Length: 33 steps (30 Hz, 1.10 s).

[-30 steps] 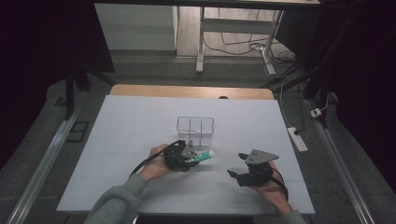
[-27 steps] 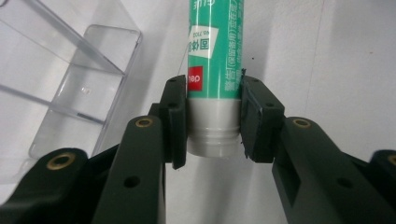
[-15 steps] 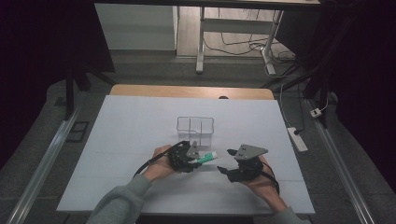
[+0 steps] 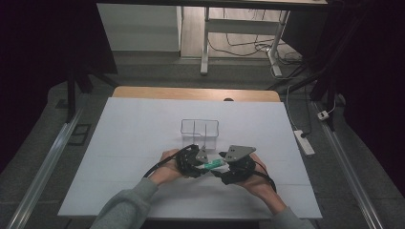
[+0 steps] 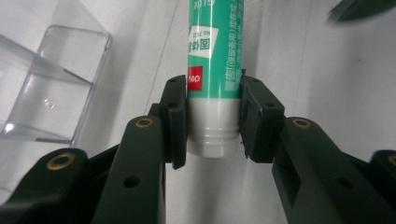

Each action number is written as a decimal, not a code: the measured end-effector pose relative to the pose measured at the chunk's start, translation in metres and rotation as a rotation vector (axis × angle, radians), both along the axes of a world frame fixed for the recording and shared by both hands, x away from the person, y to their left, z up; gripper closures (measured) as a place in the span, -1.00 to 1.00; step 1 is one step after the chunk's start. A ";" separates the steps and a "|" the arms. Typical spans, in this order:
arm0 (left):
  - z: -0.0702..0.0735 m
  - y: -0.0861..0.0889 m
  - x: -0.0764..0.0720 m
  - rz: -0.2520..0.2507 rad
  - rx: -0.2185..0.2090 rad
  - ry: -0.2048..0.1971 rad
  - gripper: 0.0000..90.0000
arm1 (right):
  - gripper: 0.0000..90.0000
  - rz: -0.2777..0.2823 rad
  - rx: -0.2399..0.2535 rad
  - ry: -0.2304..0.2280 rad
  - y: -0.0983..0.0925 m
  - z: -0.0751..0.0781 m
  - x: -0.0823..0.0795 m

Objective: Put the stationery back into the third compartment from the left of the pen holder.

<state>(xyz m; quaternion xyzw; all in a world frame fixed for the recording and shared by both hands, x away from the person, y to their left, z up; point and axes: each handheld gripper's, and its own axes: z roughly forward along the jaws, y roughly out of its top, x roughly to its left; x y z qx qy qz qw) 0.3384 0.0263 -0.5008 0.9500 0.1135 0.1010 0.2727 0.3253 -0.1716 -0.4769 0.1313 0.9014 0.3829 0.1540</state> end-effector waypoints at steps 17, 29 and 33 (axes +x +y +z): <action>0.007 0.002 -0.003 -0.090 0.010 0.026 0.44 | 0.18 0.116 -0.328 -0.099 0.022 -0.017 -0.002; 0.014 0.012 -0.005 -0.071 -0.090 0.008 0.22 | 0.45 0.208 -0.382 -0.157 0.022 -0.018 -0.006; 0.017 0.020 -0.001 -0.012 -0.155 0.010 0.03 | 0.45 0.172 -0.322 -0.136 0.018 -0.017 -0.005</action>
